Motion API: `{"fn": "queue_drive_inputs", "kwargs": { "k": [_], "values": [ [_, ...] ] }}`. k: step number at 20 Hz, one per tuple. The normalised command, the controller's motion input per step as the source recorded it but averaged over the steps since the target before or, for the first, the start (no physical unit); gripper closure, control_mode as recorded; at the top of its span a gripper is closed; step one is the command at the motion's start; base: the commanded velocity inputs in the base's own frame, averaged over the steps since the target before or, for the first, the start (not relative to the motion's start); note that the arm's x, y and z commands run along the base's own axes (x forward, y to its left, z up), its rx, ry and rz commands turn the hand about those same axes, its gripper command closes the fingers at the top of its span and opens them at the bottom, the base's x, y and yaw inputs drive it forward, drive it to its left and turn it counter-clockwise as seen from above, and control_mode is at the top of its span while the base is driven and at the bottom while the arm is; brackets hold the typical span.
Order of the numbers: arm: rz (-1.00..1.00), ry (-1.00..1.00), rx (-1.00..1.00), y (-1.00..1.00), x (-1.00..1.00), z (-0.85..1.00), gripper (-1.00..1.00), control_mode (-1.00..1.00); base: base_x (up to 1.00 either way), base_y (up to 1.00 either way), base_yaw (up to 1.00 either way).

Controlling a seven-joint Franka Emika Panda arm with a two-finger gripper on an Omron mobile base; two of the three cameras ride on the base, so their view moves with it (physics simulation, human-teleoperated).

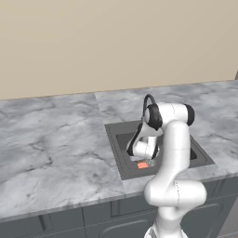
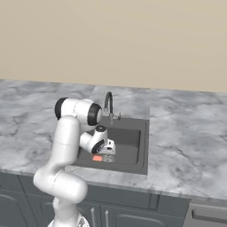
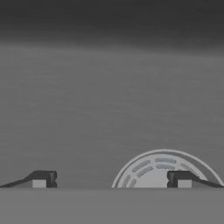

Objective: Pick up the sponge and bar soap from the sink, and place them back in the cabinet, and close the cabinet door.

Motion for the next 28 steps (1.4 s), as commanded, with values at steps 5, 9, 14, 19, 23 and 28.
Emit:
{"fn": "queue_drive_inputs", "kwargs": {
  "k": [5,9,14,19,23,28],
  "values": [
    [0.0,0.0,0.0,0.04,0.0,0.03,-1.0,-1.0,0.0,0.0,0.0],
    [0.0,0.0,0.0,0.01,0.0,0.03,-1.0,-1.0,0.0,0.0,0.0],
    [0.0,0.04,0.0,0.0,-0.07,0.0,-1.0,-1.0,0.0,0.0,0.0],
    [0.0,0.05,0.0,0.03,-0.09,0.0,-1.0,-1.0,0.0,0.0,0.0],
    [0.0,0.03,0.0,0.04,-0.02,0.0,-1.0,-1.0,0.0,0.0,0.0],
    [0.0,0.03,0.0,0.11,-0.1,0.0,-1.0,-1.0,0.0,0.0,0.0]
  ]
}}
